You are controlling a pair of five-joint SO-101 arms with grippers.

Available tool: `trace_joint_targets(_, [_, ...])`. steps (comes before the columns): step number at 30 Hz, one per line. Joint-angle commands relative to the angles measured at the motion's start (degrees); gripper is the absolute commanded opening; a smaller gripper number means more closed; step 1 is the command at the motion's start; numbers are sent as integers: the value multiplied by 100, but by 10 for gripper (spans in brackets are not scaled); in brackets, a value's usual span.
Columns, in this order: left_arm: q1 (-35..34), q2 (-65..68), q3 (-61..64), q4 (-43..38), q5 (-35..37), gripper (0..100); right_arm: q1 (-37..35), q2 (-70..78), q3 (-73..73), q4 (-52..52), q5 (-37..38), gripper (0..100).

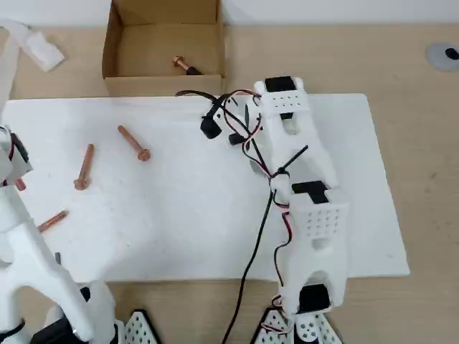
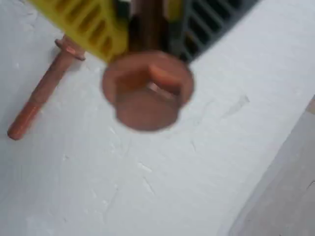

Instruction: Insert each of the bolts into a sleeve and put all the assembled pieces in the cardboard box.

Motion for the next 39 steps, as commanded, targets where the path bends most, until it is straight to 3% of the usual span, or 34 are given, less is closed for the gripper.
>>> trace_joint_targets(1, [70, -207, -18, -167, -70, 12, 22, 286, -286, -62, 70, 271])
trace_joint_targets(7, [70, -224, -35, -193, -105, 12, -4, 470, -303, 141, 79, 253])
trace_joint_targets(13, [70, -224, -62, -193, -105, 12, 22, 470, -303, 299, 53, 80])
trace_joint_targets(17, [62, -251, -62, -167, -105, 12, 22, 470, -303, 325, 53, 28])
trace_joint_targets(24, [26, -620, -9, -149, -185, 11, 22, 453, -312, 299, 18, 9])
trace_joint_targets(30, [53, -725, 97, -167, -185, 10, 22, 154, -1059, 651, -607, 9])
trace_joint_targets(34, [62, -725, 255, -193, -70, 10, -92, -637, -1516, 791, -993, 9])
trace_joint_targets(39, [70, -734, 202, -193, 97, 10, -576, -2105, -1095, 791, -1442, 9])
